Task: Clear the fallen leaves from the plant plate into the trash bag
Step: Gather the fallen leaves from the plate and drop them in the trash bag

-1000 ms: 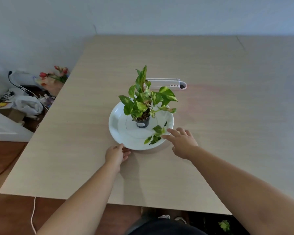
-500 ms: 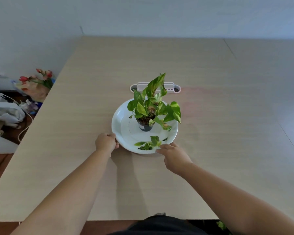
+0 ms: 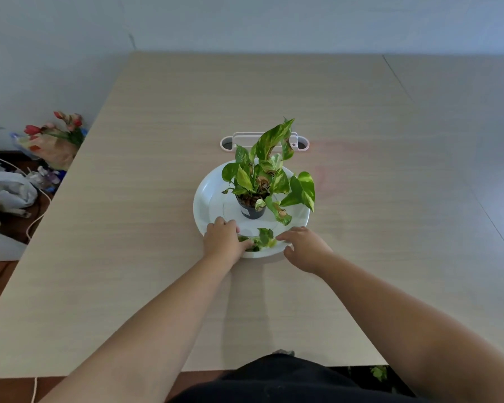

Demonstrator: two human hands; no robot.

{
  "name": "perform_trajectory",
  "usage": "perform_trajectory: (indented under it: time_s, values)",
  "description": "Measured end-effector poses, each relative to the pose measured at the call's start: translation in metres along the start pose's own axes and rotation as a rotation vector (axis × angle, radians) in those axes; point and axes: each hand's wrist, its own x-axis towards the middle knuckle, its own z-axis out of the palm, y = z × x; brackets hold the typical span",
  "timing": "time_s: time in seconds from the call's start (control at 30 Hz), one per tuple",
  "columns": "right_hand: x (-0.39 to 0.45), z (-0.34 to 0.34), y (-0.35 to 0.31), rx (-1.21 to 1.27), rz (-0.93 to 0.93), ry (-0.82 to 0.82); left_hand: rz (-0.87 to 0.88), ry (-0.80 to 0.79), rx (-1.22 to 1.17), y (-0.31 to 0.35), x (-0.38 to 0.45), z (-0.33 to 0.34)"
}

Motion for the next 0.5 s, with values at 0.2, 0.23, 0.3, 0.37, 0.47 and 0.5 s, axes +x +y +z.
perform_trajectory:
  time_s: [0.2,0.23,0.3,0.37,0.47,0.5]
  values:
    - [-0.002,0.0,0.003,0.04,0.011,-0.016,-0.094,-0.128,0.12,0.02,0.012,0.005]
    - [-0.002,0.0,0.004,0.045,0.011,-0.015,-0.101,-0.138,0.114,0.02,0.013,0.006]
    - [-0.002,0.0,0.006,0.053,0.008,-0.015,-0.099,-0.154,0.133,0.018,0.016,0.005]
    - [-0.001,0.0,0.007,0.055,0.008,-0.018,-0.076,-0.167,0.163,0.015,0.017,0.003]
    - [-0.001,0.001,0.007,0.059,0.022,-0.019,-0.026,-0.17,0.157,0.007,0.018,0.0]
    - [0.0,0.001,0.005,0.053,0.027,-0.021,-0.015,-0.169,0.15,0.004,0.019,-0.001]
